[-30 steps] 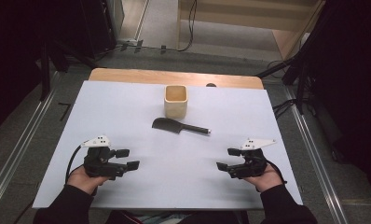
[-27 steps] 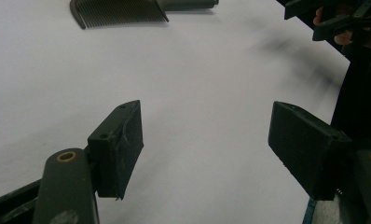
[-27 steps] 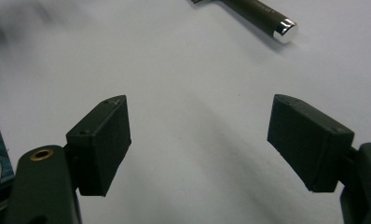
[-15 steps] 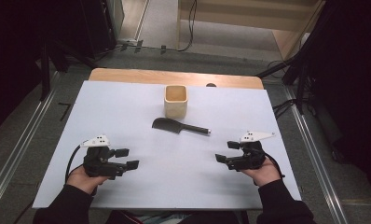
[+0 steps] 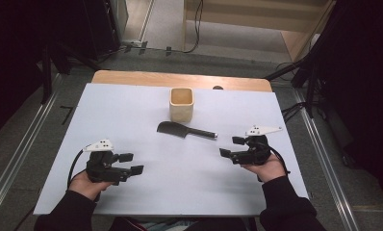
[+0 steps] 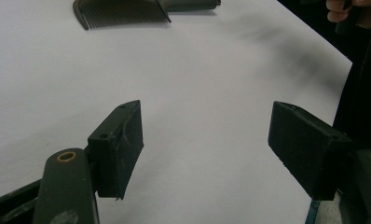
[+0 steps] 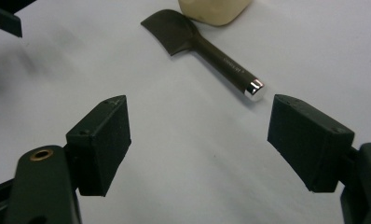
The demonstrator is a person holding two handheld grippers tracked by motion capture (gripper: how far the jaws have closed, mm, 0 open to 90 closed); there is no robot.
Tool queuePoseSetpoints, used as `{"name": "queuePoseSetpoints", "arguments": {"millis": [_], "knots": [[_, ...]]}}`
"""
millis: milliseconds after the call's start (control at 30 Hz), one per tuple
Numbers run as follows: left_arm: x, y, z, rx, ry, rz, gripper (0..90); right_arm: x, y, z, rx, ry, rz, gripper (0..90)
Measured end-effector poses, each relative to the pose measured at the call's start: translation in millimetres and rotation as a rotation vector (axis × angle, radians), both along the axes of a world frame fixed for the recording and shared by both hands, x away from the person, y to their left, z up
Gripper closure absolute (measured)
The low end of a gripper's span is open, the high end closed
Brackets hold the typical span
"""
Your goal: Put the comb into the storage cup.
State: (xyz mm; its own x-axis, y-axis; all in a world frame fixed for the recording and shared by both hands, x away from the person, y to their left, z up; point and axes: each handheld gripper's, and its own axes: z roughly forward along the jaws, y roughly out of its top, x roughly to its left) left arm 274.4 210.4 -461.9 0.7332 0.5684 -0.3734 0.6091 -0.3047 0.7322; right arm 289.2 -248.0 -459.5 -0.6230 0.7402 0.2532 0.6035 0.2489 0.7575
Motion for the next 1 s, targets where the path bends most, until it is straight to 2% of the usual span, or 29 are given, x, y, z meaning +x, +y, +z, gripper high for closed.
{"name": "queuePoseSetpoints", "arguments": {"millis": [233, 333, 500, 767, 1000], "knots": [[0.2, 0.2, -0.1, 0.000, 0.001, 0.001, 27.1, 11.3, 5.5, 5.2, 0.003, -0.002, -0.001, 19.5], [0.1, 0.1, -0.1, 0.001, 0.001, 0.003, 27.1, 15.7, 7.0, 6.9, -0.010, -0.004, 0.002, 19.6], [0.3, -0.1, -0.4, 0.004, 0.003, 0.000, 27.1, 21.2, 8.6, 11.2, 0.017, 0.017, -0.007, 19.8], [0.0, 0.0, -0.3, 0.007, 0.001, 0.002, 27.1, 34.4, 13.0, 16.0, -0.012, 0.001, -0.012, 20.2], [0.0, 0.1, -0.3, 0.009, 0.000, 0.000, 27.1, 45.1, 16.4, 15.9, -0.017, 0.004, -0.017, 20.3]]}}
